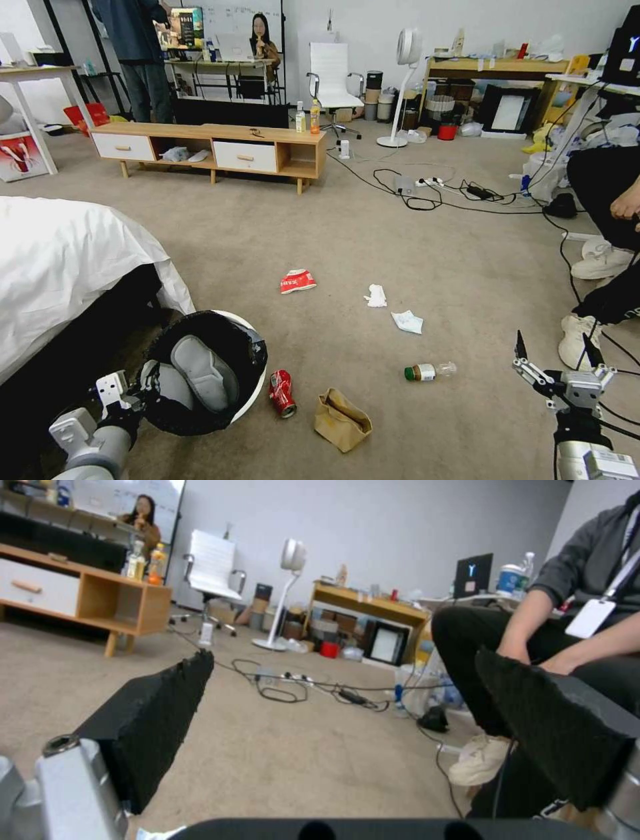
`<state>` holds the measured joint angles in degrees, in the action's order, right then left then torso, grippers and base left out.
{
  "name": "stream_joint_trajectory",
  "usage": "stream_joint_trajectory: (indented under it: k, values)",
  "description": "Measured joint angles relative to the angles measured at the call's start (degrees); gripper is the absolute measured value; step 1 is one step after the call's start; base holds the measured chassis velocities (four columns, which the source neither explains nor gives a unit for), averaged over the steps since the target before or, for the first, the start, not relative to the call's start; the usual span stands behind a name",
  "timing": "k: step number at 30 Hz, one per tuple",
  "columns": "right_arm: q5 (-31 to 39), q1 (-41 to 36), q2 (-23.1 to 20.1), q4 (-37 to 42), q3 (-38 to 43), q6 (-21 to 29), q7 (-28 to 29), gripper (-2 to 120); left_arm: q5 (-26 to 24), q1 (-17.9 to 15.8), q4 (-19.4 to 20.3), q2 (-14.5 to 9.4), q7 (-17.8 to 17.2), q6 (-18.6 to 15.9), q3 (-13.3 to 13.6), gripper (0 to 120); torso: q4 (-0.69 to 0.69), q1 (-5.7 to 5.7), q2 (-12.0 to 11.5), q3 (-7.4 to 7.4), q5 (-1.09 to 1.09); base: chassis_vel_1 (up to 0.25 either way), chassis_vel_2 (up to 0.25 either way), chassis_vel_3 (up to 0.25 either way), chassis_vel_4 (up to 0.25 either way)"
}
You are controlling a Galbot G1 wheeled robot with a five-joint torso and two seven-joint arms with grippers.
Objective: Pick up the trash bin and place the garbage on the floor into it.
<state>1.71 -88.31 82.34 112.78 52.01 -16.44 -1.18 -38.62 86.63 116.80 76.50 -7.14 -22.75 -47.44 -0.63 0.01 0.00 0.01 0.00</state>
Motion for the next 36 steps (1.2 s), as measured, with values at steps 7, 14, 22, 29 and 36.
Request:
stream_joint_trajectory:
  k: [7,14,22,29,36]
  values:
    - [4.91,1.1,-5.96,-0.67,-4.07,4.39,-1.89,100,-0.25,-0.23,0.81,-0.33,-0.02,-0.44,0.35,6,0.0,0.0,0.0,0.0,0.0,0.0,0.0,0.0,0.0]
    - [16.09,3.97,-18.76,-3.87,-13.08,9.02,-3.7,100,-0.3,-0.43,1.69,-0.65,-0.28,-1.22,1.06,6,0.01,0.0,0.0,0.0,0.0,0.0,0.0,0.0,0.0]
    - [24.84,10.09,-28.1,-11.22,-26.7,9.46,-7.45,100,-0.04,-0.67,1.88,-0.45,-0.74,-1.56,1.33,6,-0.01,0.0,0.0,0.0,0.01,0.0,0.0,0.0,0.0]
    - [29.73,24.17,-28.38,-25.88,-48.35,8.43,-10.91,100,0.38,-0.79,1.7,0.5,-0.96,-1.66,1.06,6,0.02,0.0,0.0,0.0,0.02,0.0,0.0,0.0,0.0]
    - [29.78,30.64,-26.0,-34.57,-60.29,8.02,-12.62,100,0.94,-0.16,1.58,1.2,-0.69,-1.17,0.99,6,-0.01,0.0,0.0,0.0,-0.01,0.0,0.0,0.0,0.0]
